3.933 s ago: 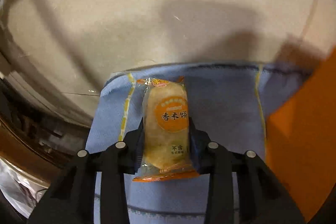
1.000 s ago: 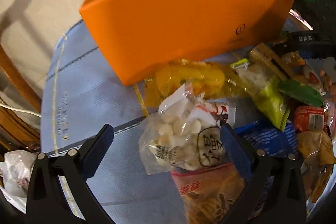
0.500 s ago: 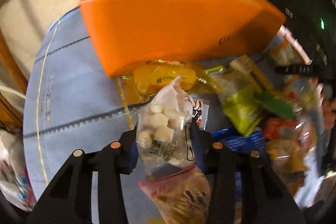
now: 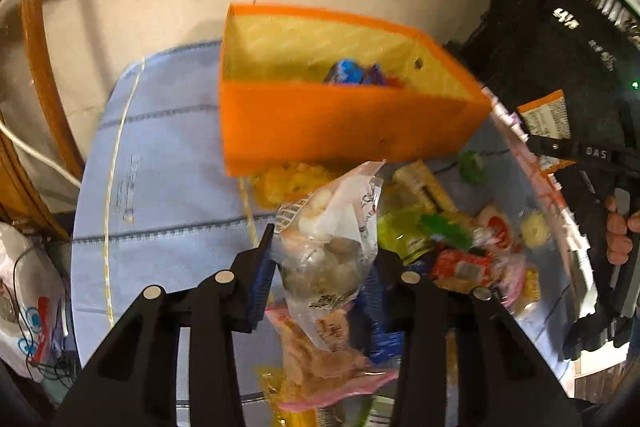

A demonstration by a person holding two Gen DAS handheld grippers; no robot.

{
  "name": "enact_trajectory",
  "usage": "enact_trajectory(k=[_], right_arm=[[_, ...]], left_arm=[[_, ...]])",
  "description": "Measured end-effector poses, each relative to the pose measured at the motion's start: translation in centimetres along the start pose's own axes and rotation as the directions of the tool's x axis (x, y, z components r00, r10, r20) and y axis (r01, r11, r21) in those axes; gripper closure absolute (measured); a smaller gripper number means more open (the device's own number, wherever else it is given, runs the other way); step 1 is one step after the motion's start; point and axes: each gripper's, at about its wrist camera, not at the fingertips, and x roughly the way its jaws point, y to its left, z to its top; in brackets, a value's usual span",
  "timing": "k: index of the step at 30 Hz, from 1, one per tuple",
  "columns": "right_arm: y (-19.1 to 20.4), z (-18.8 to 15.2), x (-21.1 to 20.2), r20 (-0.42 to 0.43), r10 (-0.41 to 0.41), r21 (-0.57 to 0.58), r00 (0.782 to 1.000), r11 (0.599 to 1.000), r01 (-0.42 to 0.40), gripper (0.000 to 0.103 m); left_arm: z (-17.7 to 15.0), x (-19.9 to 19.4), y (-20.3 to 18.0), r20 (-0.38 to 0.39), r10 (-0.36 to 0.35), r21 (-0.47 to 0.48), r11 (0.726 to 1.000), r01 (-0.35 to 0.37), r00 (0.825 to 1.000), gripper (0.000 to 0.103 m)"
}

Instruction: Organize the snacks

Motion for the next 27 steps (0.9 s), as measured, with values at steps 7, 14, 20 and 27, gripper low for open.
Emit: enact_trajectory(k=[7,14,20,27], right_arm=[[3.0,4.4,-4.8,0.148,0.065,-0.105,0.987,0.993,-0.05,0.086],[4.5,10.7,-3.7,0.215,0.202,-0.081,0.955,0.979,-0.189,0.086],[5.8,13.4,-0.7,0.198,0.206,-0.115,0.958,0.976,-0.186,0.086],[6.3,16.3,1.2,0.209,0.127,-0.111,0.97,0.988,-0.105,0.033]], left_arm=[[6.1,-4.8,-3.1,0.18,-0.028,0.078,0.997,0.014,0.983,0.066],[15.5,-3.6,-3.7,0.297,0.266,-0.028,0.963,-0.269,0.917,0.066],[19.3,-1.2,-4.1,0.267,0.272,-0.064,0.962,-0.265,0.924,0.066],[20.3,2.2,-5.3,0.251,0.272,-0.04,0.962,-0.27,0.929,0.014]])
